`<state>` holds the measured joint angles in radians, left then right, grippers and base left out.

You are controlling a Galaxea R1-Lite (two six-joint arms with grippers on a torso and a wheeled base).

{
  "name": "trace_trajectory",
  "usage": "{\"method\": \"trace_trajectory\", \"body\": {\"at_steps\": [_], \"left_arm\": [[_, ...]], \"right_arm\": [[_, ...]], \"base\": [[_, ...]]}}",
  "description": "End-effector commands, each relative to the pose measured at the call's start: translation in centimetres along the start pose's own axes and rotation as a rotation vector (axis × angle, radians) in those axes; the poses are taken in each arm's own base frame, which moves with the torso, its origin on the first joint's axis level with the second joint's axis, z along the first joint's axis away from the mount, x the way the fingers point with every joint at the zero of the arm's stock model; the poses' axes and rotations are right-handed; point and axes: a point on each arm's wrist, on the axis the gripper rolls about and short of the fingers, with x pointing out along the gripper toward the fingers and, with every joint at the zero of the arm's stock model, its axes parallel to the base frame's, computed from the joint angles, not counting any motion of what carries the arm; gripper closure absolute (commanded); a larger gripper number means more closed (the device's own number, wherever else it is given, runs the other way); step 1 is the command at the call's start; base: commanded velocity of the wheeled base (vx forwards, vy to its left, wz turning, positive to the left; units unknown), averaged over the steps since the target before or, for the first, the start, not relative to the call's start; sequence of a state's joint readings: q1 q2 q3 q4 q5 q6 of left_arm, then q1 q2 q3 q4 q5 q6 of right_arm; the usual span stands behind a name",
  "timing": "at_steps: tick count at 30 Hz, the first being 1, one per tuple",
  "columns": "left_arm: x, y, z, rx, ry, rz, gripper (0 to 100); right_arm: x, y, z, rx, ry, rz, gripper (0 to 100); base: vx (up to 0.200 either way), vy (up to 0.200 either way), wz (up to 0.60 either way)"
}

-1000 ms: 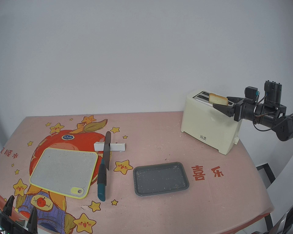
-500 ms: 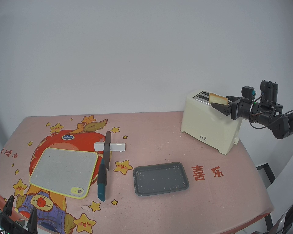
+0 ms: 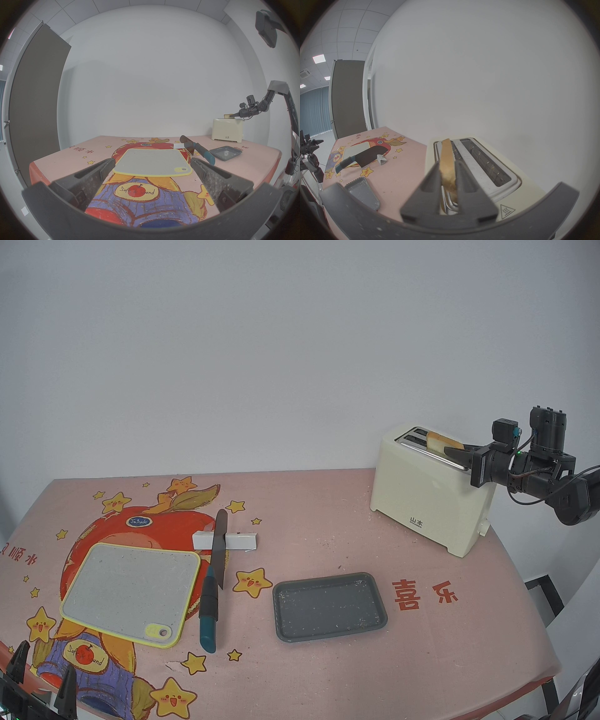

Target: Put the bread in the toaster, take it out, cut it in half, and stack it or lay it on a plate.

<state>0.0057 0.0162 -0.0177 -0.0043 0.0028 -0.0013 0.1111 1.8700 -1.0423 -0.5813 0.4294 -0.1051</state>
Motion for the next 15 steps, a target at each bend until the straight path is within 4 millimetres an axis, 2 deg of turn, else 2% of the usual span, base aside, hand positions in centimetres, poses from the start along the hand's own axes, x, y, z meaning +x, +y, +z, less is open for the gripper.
{"method": "trace_trajectory", "body": {"at_steps": [1, 11, 12, 15], "left_arm": [[0.0, 0.0, -0.5, 0.000, 0.004, 0.001, 0], [0.0, 0.0, -0.5, 0.000, 0.004, 0.001, 0], [0.0, 0.0, -0.5, 0.000, 0.004, 0.001, 0], [0.0, 0.0, -0.5, 0.000, 0.004, 0.001, 0]], "right_arm": [[0.0, 0.0, -0.1, 0.000, 0.002, 0.003, 100], [0.0, 0.2, 0.3, -0.005, -0.009, 0.006, 100], [0.0, 0.2, 0.6, -0.010, -0.020, 0.005, 100], [-1.2, 0.3, 3.7, -0.040, -0.114, -0.004, 100]], "base": [[0.000, 0.000, 0.00], [0.000, 0.000, 0.00], [0.000, 0.000, 0.00], [0.000, 0.000, 0.00]]}}
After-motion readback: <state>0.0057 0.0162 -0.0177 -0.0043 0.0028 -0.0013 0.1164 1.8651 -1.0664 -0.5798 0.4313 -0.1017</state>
